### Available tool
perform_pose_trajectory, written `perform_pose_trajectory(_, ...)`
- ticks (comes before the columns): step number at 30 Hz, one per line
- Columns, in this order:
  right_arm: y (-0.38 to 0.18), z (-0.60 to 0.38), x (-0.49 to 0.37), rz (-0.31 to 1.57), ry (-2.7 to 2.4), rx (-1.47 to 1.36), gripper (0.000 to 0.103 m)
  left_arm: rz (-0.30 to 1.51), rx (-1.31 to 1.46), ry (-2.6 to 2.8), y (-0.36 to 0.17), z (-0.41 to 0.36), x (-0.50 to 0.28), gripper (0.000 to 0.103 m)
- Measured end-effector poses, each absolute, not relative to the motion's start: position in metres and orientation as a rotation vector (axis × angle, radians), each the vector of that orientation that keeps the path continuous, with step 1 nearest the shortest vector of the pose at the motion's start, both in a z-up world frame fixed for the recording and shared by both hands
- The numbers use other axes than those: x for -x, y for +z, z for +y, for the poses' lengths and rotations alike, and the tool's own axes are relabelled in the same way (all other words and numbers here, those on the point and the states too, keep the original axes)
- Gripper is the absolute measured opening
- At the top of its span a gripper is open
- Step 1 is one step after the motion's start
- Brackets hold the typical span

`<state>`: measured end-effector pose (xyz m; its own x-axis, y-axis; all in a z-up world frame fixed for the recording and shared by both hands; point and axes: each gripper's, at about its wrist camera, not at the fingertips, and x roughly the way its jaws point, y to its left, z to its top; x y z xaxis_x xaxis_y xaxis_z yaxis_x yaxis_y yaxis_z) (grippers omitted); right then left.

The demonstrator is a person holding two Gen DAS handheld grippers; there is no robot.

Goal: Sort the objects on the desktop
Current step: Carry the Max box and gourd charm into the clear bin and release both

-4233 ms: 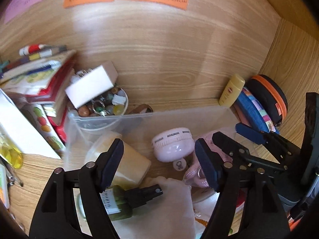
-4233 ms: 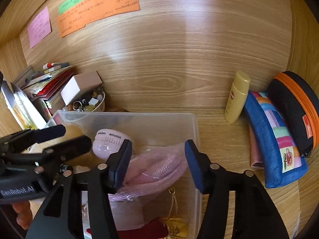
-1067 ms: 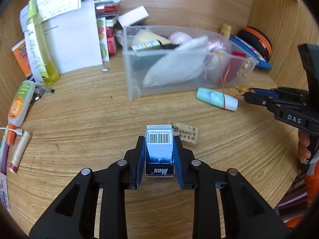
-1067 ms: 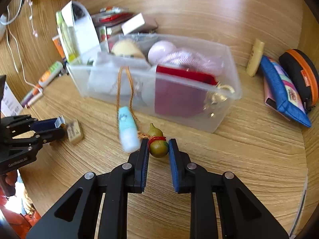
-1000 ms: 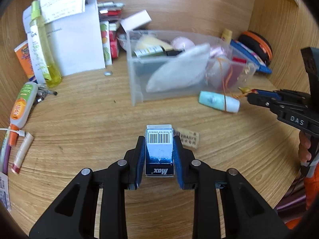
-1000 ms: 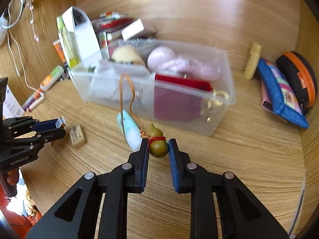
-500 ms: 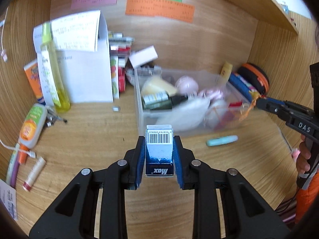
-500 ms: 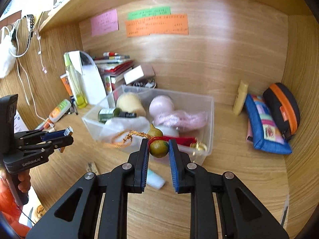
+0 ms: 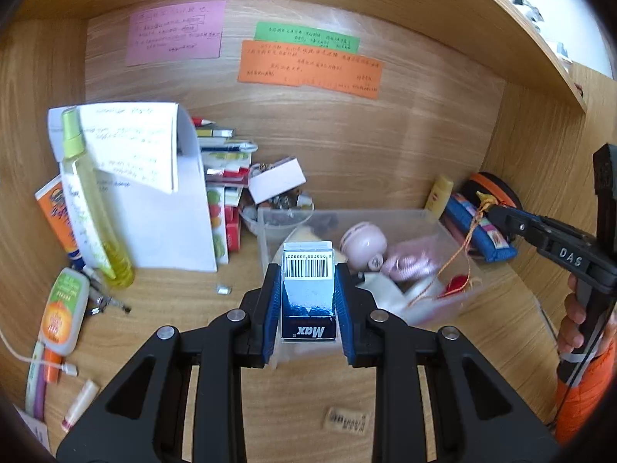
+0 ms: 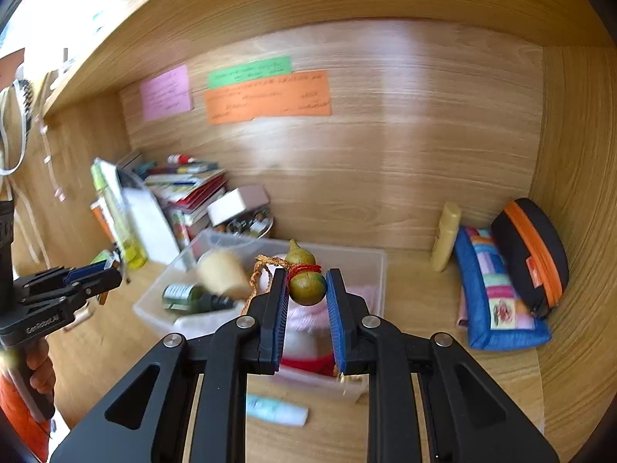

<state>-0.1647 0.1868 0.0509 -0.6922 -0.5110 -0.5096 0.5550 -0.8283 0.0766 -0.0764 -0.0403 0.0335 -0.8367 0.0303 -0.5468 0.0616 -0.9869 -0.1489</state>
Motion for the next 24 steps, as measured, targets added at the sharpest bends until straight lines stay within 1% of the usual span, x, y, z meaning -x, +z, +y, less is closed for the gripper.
perform_pose_trajectory(7,0.03,0.187,0.195,0.07,-2.443,-0.807,0.018,0.26,-0.892,-2.981,0.038,-0.042,0.103,0.027)
perform_pose_trajectory(13,0.006,0.193,0.206,0.04,-2.439,-0.893,0.018,0.249,-0.955,-2.957,0.026,-0.04,0.128,0.027)
perform_pose_trajectory(20,-0.009,0.195,0.207,0.082,-2.406,-0.944,0.018,0.291,-1.071,-2.905,-0.002,-0.042,0.161,0.027)
perform_pose_trajectory(24,-0.014,0.19,0.208,0.1,-2.381,-0.962,0.018,0.283,-1.094,-2.898,-0.008,-0.04,0.167,0.027)
